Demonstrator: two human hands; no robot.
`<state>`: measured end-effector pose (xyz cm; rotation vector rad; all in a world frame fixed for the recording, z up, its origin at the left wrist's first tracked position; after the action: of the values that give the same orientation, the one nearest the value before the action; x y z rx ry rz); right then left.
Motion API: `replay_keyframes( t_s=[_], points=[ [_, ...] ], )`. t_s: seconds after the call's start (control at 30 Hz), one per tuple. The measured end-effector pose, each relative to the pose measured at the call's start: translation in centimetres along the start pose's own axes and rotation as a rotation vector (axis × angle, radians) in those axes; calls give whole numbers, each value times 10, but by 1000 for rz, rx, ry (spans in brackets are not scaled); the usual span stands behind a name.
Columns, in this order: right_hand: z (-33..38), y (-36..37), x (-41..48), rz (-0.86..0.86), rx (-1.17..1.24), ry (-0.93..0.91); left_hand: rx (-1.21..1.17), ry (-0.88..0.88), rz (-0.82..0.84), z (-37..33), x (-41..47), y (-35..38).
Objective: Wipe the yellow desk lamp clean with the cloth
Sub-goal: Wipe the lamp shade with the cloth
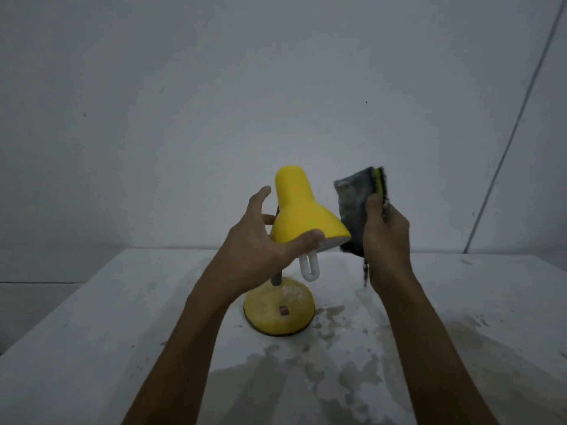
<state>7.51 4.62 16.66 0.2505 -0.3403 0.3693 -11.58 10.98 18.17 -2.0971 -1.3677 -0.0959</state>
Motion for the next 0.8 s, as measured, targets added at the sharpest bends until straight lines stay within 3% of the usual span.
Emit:
replay_keyframes(
  t_s=[0.23, 0.37, 0.47, 0.57, 0.67, 0.73, 0.8],
  points=[
    [26, 16, -25, 382, -88, -540, -44, 39, -75, 7, 5, 2],
    [23, 16, -30, 440, -24, -686, -70, 65, -81, 12, 8, 0],
    [10, 14, -28, 315, 59, -584, -50, 65, -90, 9, 6, 5],
    [-3, 10, -16, 290, 151, -215, -39, 81, -120, 6, 4, 11],
    [-10, 6, -11, 365, 8, 107, -37, 87, -128, 6, 4, 13],
    [-11, 6, -11, 372, -75, 118, -48, 86, -139, 7, 5, 12],
    [-2, 10, -14, 359, 10, -54, -61, 84, -160, 9, 6, 11]
  ],
)
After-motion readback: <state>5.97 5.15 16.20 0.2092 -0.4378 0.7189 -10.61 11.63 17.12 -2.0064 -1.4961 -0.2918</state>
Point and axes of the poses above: each hand's wrist, its own x-axis towards the middle knuckle, its own y-axis out of the palm, z = x × y, the point moved 2 cm from there along x, towards the middle knuckle, and after that the axes turned 8 degrees about -z, right-handed, at the moved point
